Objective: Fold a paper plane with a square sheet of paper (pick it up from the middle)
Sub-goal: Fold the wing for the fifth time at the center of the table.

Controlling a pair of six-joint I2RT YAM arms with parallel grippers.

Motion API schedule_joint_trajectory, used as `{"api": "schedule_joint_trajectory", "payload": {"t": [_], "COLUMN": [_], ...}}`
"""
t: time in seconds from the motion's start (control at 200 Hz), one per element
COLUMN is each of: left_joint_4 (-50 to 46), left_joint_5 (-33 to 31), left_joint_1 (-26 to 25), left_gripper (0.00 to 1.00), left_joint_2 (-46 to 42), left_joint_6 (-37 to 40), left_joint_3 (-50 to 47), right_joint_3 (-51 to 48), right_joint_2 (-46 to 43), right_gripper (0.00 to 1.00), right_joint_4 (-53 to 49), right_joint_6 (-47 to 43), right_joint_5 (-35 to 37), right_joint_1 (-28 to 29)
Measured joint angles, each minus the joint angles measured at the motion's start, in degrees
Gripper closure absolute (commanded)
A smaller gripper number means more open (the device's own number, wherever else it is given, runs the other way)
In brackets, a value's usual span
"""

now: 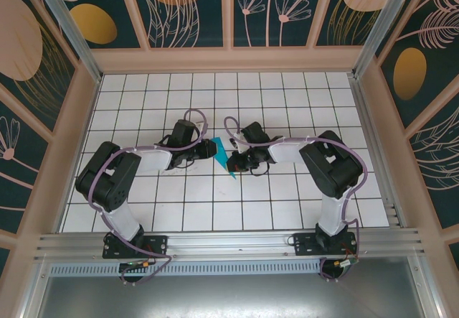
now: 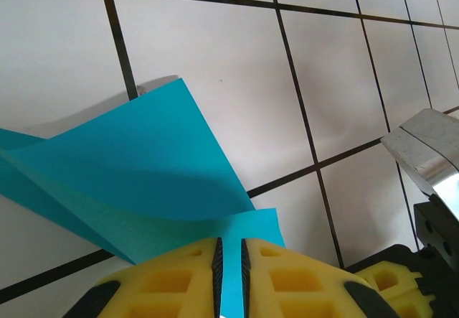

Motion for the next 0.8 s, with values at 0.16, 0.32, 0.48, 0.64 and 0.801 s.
{"api": "schedule_joint_trajectory", "payload": {"t": [0.16,0.32,0.48,0.64,0.801], "left_joint_4": [0.90,1.11,1.51,2.23,2.29], "left_joint_5": [-0.90,-1.27,-1.53,-1.88,-1.90], "left_joint_1": [0.00,0.00,0.00,0.00,0.17], "left_gripper": [0.82,0.83,0.83,0.83,0.83], "left_joint_2": [1.33,2.73,3.56,4.28,4.37], "left_joint_6": [0.26,0.39,0.37,0.33,0.22], "left_joint_3": [0.00,0.02,0.02,0.02,0.02], "right_joint_3": [0.11,0.11,0.11,0.11,-0.07], "right_joint_2": [0.15,0.17,0.17,0.17,0.17], "right_gripper": [1.00,1.00,1.00,1.00,1.00], "right_joint_4": [-0.07,-0.09,-0.15,-0.24,-0.24], "right_joint_6": [0.00,-0.04,-0.35,-0.76,-1.68], "right_joint_5": [-0.28,-0.35,-0.35,-0.35,-0.39], "right_joint_1": [-0.09,-0.09,-0.09,-0.09,-0.11]}}
